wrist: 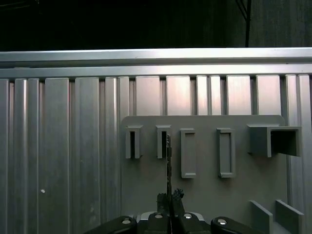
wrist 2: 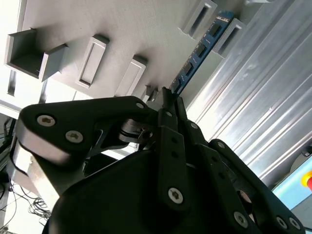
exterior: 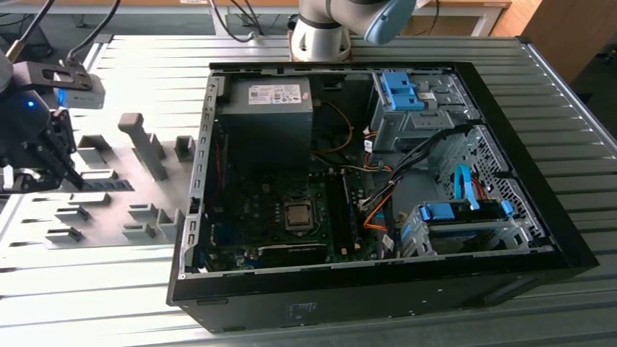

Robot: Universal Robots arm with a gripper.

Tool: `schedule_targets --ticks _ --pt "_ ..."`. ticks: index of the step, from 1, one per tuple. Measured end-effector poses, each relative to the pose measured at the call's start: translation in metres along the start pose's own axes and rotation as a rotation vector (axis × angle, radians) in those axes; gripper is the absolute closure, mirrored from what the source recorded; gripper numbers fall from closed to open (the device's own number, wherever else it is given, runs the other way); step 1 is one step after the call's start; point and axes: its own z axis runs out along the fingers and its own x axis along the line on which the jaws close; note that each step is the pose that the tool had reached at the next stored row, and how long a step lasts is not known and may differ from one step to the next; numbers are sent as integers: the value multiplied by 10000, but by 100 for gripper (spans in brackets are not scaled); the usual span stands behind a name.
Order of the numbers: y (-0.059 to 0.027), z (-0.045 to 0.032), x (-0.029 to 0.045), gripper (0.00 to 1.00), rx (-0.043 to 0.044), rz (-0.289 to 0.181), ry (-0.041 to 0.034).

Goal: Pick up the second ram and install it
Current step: 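Pick up the second ram and move it above second insertion slot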

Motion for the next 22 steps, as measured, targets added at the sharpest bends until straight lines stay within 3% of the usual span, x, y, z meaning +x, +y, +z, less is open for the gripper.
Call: schedule_targets --ticks 17,22 --pt "4 -216 -3 86 -1 0 1" --pt "4 -230 -4 86 -1 0 1"
